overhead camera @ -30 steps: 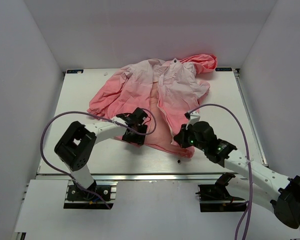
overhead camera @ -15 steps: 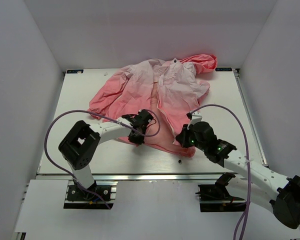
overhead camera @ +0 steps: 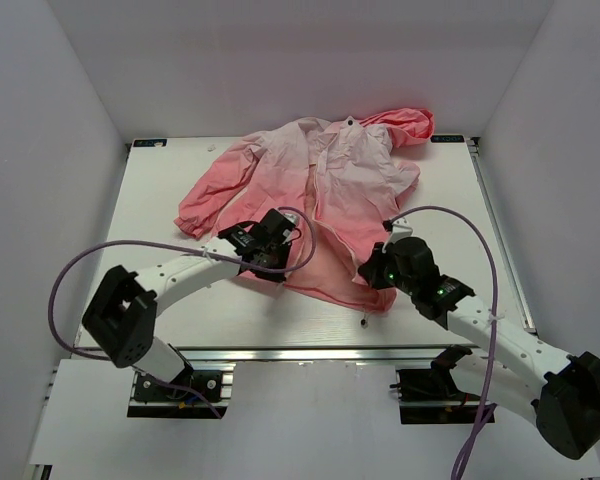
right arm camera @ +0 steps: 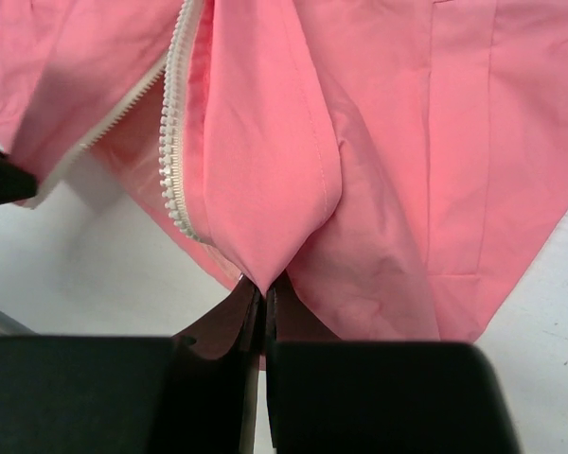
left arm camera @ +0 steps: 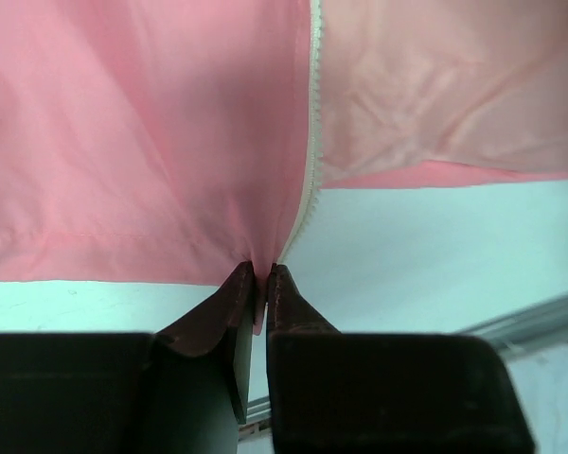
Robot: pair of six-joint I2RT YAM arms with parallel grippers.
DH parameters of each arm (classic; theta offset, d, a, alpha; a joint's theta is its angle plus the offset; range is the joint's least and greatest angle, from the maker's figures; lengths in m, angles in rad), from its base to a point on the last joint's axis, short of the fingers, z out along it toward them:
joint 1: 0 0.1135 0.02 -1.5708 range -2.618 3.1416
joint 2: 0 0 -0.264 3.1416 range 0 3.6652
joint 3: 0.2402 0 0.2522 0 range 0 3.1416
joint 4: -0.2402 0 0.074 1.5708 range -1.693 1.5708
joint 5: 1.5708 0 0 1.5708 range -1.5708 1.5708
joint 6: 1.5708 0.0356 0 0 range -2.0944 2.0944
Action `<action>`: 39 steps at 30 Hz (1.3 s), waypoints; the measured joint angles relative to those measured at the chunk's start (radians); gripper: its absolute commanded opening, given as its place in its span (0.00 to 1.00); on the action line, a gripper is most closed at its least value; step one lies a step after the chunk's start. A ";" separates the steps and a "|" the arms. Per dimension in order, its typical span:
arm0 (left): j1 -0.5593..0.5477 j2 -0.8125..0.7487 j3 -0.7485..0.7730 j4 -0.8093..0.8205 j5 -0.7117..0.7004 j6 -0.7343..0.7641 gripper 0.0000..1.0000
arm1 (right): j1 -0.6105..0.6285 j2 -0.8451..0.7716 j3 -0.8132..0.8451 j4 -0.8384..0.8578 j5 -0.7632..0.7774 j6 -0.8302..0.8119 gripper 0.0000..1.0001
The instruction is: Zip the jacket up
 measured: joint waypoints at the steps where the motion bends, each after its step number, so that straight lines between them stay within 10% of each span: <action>1: 0.000 -0.023 0.004 0.000 0.010 0.004 0.00 | -0.013 0.002 0.000 0.003 -0.006 -0.003 0.00; 17: 0.000 -0.252 -0.003 0.330 0.174 -0.019 0.00 | -0.068 -0.007 -0.013 0.234 -0.335 -0.046 0.00; 39: 0.000 -0.354 -0.315 0.967 0.203 -0.410 0.00 | -0.068 0.015 -0.157 0.853 -0.467 0.089 0.00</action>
